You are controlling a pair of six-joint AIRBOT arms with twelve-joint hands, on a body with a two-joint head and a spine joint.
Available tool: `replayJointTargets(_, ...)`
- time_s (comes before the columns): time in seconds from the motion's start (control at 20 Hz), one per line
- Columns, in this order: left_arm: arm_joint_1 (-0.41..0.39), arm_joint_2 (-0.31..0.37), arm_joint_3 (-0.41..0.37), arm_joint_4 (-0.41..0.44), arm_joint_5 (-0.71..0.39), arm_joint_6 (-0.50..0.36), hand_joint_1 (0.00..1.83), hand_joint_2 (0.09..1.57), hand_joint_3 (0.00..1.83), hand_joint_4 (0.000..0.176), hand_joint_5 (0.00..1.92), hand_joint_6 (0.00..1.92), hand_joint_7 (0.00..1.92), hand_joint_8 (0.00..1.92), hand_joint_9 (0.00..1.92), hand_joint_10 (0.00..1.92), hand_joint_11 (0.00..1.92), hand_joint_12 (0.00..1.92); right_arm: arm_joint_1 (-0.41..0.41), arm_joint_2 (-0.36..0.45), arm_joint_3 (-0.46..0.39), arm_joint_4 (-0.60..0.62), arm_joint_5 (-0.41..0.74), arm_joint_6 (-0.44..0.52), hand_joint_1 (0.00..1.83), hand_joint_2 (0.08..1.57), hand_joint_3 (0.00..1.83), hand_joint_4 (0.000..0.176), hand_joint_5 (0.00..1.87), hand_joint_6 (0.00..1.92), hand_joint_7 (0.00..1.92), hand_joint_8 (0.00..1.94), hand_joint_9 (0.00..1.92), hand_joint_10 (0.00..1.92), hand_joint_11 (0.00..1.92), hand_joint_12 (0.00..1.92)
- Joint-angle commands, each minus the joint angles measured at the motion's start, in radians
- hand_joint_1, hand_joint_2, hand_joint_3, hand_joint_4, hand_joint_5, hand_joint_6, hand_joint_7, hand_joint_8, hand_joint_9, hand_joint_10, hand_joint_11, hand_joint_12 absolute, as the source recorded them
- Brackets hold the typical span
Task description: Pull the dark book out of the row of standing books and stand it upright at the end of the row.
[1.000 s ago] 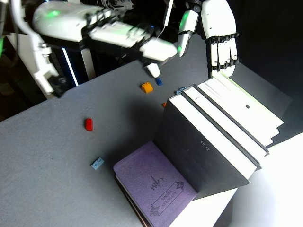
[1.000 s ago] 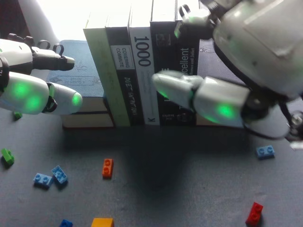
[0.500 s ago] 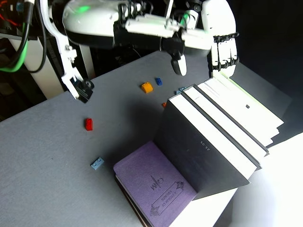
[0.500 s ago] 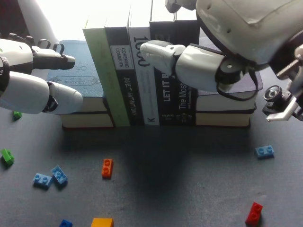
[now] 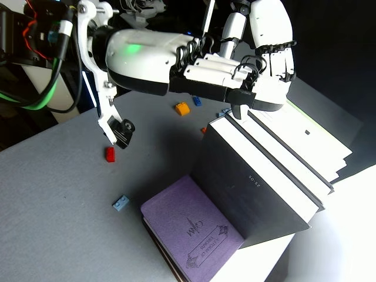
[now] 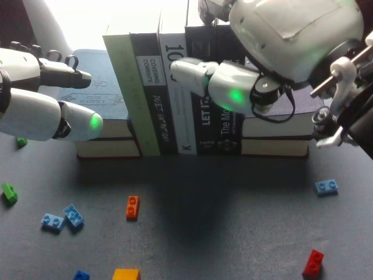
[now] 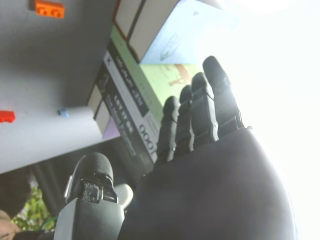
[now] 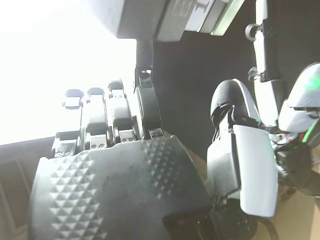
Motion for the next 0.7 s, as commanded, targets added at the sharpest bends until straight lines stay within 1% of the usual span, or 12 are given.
replayJointTargets(0.0, -0.011, 0.008, 0.004, 0.029, -0.075, -0.001, 0.0, 1.25, 0.0, 0.018, 0.09, 0.0, 0.09, 0.0, 0.11, 0.0, 0.0, 0.49, 0.004, 0.006, -0.006, -0.054, 0.08, -0.003, 0.0, 1.16, 0.0, 0.0, 0.55, 0.76, 0.1, 0.01, 0.0, 0.0, 0.0, 0.0)
replayJointTargets(0.1, -0.011, 0.008, 0.004, 0.029, -0.075, -0.001, 0.0, 1.23, 0.0, 0.024, 0.12, 0.01, 0.11, 0.01, 0.12, 0.01, 0.01, 0.49, -0.009, 0.007, -0.019, -0.054, 0.079, -0.011, 0.0, 1.15, 0.0, 0.0, 0.5, 0.74, 0.1, 0.01, 0.0, 0.0, 0.0, 0.0)
replayJointTargets(0.2, -0.011, 0.007, 0.004, 0.029, -0.075, -0.001, 0.0, 1.23, 0.0, 0.013, 0.11, 0.01, 0.11, 0.01, 0.13, 0.01, 0.01, 0.5, -0.018, 0.015, -0.047, -0.054, 0.078, -0.019, 0.0, 1.16, 0.0, 0.0, 0.52, 0.75, 0.16, 0.03, 0.0, 0.0, 0.0, 0.0)
replayJointTargets(0.25, -0.011, 0.007, 0.004, 0.029, -0.075, -0.001, 0.0, 1.25, 0.0, 0.013, 0.1, 0.0, 0.12, 0.01, 0.15, 0.01, 0.01, 0.5, -0.023, 0.019, -0.061, -0.054, 0.077, -0.02, 0.0, 1.16, 0.0, 0.0, 0.55, 0.72, 0.16, 0.02, 0.0, 0.0, 0.0, 0.0)
replayJointTargets(0.3, -0.011, 0.007, 0.004, 0.029, -0.075, -0.001, 0.0, 1.24, 0.0, 0.023, 0.09, 0.0, 0.11, 0.01, 0.14, 0.01, 0.0, 0.5, -0.03, 0.023, -0.074, -0.053, 0.076, -0.021, 0.0, 1.16, 0.0, 0.0, 0.54, 0.71, 0.16, 0.01, 0.0, 0.0, 0.0, 0.0)
replayJointTargets(0.35, -0.011, 0.007, 0.004, 0.029, -0.075, -0.001, 0.0, 1.24, 0.0, 0.028, 0.11, 0.01, 0.13, 0.01, 0.14, 0.01, 0.0, 0.5, -0.038, 0.028, -0.09, -0.052, 0.076, -0.025, 0.0, 1.15, 0.0, 0.0, 0.53, 0.7, 0.14, 0.0, 0.0, 0.0, 0.0, 0.0)
replayJointTargets(0.4, -0.011, 0.007, 0.004, 0.029, -0.075, -0.001, 0.0, 1.25, 0.01, 0.015, 0.12, 0.01, 0.12, 0.01, 0.14, 0.01, 0.0, 0.49, -0.045, 0.033, -0.107, -0.049, 0.076, -0.029, 0.0, 1.16, 0.0, 0.0, 0.54, 0.7, 0.14, 0.0, 0.0, 0.0, 0.0, 0.0)
replayJointTargets(0.45, -0.011, 0.007, 0.004, 0.029, -0.075, -0.001, 0.0, 1.26, 0.01, 0.013, 0.12, 0.01, 0.12, 0.0, 0.14, 0.01, 0.0, 0.49, -0.051, 0.04, -0.125, -0.036, 0.076, -0.035, 0.0, 1.16, 0.0, 0.0, 0.54, 0.7, 0.15, 0.01, 0.0, 0.0, 0.0, 0.0)
replayJointTargets(0.5, -0.011, 0.007, 0.004, 0.029, -0.075, -0.001, 0.0, 1.25, 0.0, 0.015, 0.12, 0.01, 0.12, 0.0, 0.15, 0.01, 0.01, 0.5, -0.055, 0.048, -0.145, -0.018, 0.076, -0.046, 0.0, 1.17, 0.0, 0.0, 0.54, 0.7, 0.15, 0.01, 0.0, 0.0, 0.0, 0.0)
replayJointTargets(0.6, -0.011, 0.007, 0.004, 0.029, -0.075, -0.001, 0.0, 1.24, 0.0, 0.033, 0.12, 0.01, 0.13, 0.01, 0.14, 0.0, 0.01, 0.5, -0.059, 0.062, -0.186, 0.021, 0.076, -0.069, 0.0, 1.16, 0.0, 0.0, 0.52, 0.7, 0.13, 0.0, 0.0, 0.0, 0.0, 0.0)
replayJointTargets(0.65, -0.011, 0.007, 0.004, 0.029, -0.075, -0.001, 0.0, 1.24, 0.0, 0.035, 0.14, 0.01, 0.14, 0.01, 0.12, 0.0, 0.0, 0.47, -0.06, 0.069, -0.207, 0.028, 0.08, -0.072, 0.0, 1.16, 0.0, 0.0, 0.52, 0.7, 0.13, 0.0, 0.0, 0.0, 0.0, 0.0)
